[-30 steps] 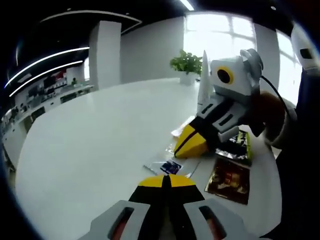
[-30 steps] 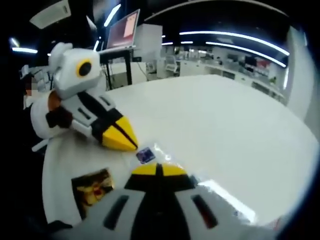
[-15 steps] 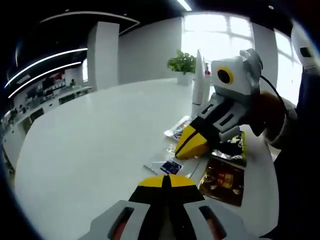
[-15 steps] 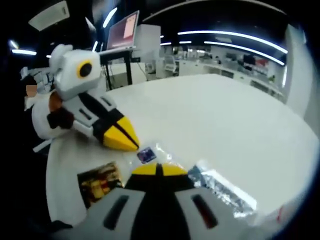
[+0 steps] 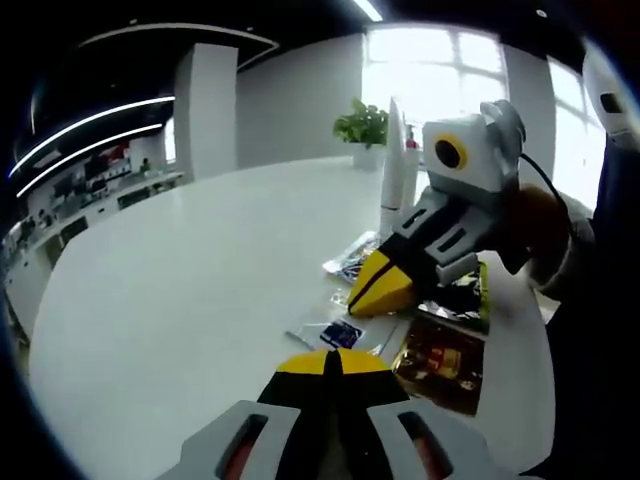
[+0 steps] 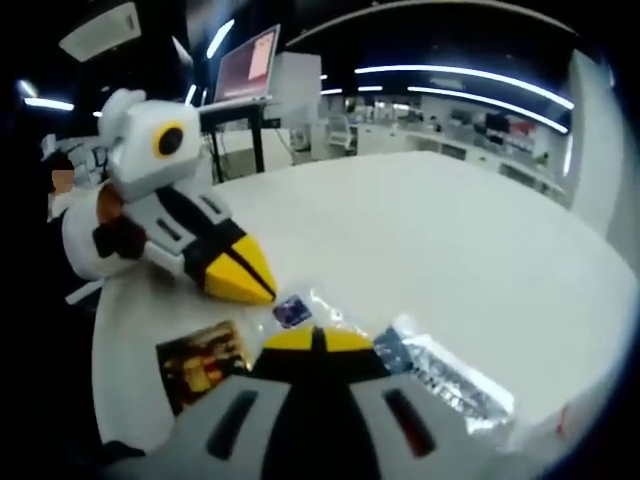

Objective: Arrange the skincare products in the storage area until every visible bottle or jar stands upright without overlapping.

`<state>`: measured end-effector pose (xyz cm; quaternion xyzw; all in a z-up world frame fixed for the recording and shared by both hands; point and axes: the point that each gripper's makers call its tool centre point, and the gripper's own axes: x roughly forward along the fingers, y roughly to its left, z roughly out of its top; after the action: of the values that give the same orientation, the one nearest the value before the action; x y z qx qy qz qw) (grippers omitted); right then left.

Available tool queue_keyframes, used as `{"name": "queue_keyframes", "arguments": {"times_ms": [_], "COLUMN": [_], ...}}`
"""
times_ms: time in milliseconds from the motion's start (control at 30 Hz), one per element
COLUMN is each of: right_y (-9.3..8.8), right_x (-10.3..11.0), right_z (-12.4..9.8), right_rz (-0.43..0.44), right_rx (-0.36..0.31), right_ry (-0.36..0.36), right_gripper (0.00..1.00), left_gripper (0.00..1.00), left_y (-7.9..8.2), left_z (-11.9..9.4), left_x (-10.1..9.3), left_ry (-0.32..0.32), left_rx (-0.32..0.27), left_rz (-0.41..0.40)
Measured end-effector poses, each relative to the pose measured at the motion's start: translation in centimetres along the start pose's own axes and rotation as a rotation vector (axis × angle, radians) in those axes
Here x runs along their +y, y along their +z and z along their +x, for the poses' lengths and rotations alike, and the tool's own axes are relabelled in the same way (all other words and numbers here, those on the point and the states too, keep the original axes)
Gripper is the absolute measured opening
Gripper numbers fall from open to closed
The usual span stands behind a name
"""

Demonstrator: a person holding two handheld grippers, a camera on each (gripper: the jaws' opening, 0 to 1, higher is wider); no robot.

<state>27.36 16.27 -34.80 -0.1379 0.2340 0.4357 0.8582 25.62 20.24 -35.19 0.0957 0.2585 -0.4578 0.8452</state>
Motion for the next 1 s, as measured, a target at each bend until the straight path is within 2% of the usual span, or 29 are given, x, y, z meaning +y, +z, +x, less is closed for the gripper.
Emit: {"name": "queue_keyframes", "arguments": {"times_ms": [200,267,367,467,600,733,933,1000], "right_y": [0.0,0.1,0.7,1.8,2.2,1.7,-0.2,-0.1], "right_x": [-0.1,0.0,0.5,0.1,0.3,0.1,0.2,0.2], "right_z": [-0.1,-0.1,-0.1,-0.4,-0.7,-0.9,-0.5,-0.5], "right_rz": [0.007,-0.016,-0.011,-0.038,-0.072,-0.075,-0.058,-0.059], "right_rx": [0.002,0.004,-0.025,-0.066,-0.073,-0.059,0.002,-0.006], "right_ry": [-0.004,-0.008,0.007,-0.034,-0.042,-0.054,-0.043,-0.046], "right_gripper": [0.0,0.0,0.0,0.0,0.0,0.0,0.0,0.0], "left_gripper": [0.0,0.0,0.0,0.0,0.0,0.0,0.0,0.0], "left_y": [0.1,0.2,0.4,0.7,0.6,0.6,0.4,0.1], "left_z": [0.1,0.0,0.0,-0.2,-0.3,-0.4,-0.1,0.0], "left_x": [0.0,-0.1,-0.2,-0.3,0.0,-0.3,-0.5,-0.5], "left_ry": [-0.002,0.002,0.003,0.007,0.024,0.017,0.021,0.022], "left_rx": [-0.005,-0.007,-0.016,-0.024,-0.022,-0.028,-0.031,-0.021], "left_rz": [-0.016,-0.015,-0.009,0.0,0.005,-0.008,-0.004,-0.004]}}
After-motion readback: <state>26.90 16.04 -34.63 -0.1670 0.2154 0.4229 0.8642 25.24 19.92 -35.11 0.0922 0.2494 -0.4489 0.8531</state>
